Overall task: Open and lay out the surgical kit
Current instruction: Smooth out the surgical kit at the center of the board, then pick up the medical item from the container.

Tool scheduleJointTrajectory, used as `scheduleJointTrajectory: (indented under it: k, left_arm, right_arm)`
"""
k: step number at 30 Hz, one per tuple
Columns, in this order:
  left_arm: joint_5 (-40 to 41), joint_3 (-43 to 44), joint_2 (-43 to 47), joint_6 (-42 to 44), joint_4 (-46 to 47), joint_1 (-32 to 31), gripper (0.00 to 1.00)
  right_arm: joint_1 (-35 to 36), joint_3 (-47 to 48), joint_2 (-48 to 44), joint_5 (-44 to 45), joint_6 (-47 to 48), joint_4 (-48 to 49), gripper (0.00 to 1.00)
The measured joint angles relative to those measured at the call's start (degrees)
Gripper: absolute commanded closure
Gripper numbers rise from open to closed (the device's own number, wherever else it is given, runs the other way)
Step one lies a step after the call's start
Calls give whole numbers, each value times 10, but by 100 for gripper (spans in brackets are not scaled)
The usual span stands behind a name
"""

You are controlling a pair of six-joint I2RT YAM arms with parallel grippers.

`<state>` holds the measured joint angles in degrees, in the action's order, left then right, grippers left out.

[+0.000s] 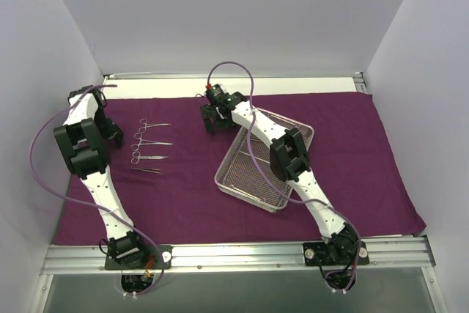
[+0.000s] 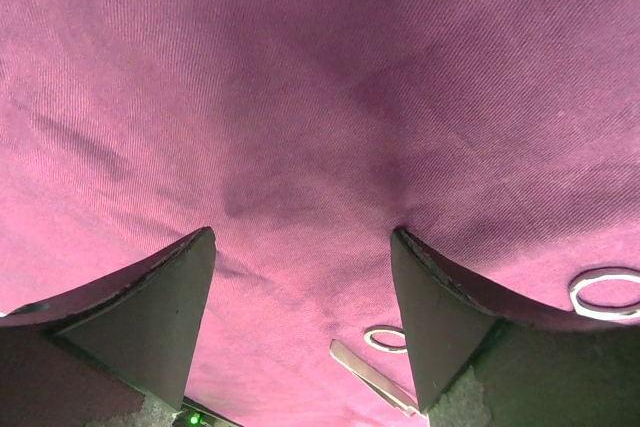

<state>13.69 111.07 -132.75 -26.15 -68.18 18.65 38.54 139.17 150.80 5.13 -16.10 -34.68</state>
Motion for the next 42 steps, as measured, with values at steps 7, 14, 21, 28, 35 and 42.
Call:
scheduleJointTrajectory:
  k: [7,14,21,28,35,42]
  left_arm:
    - [-12,-5,4,1,5,7,18]
    - [-11,-29,56,1,28,11,6]
    - [-17,-30,201,3,43,13,6]
    - [-50,-148,308,12,57,21,17]
    - [-95,-241,317,29,58,41,39]
    - [-126,-247,333,34,74,41,27]
  right_arm:
    - [-7,7,2,-5,14,3,8]
    - [-12,17,2,-15,14,11,5]
    - [-12,34,-29,-33,5,15,5]
    - [-9,-18,-141,-111,-17,37,37]
    - [36,-101,-209,-267,-33,99,65]
    - [112,-131,-189,-345,-33,98,68]
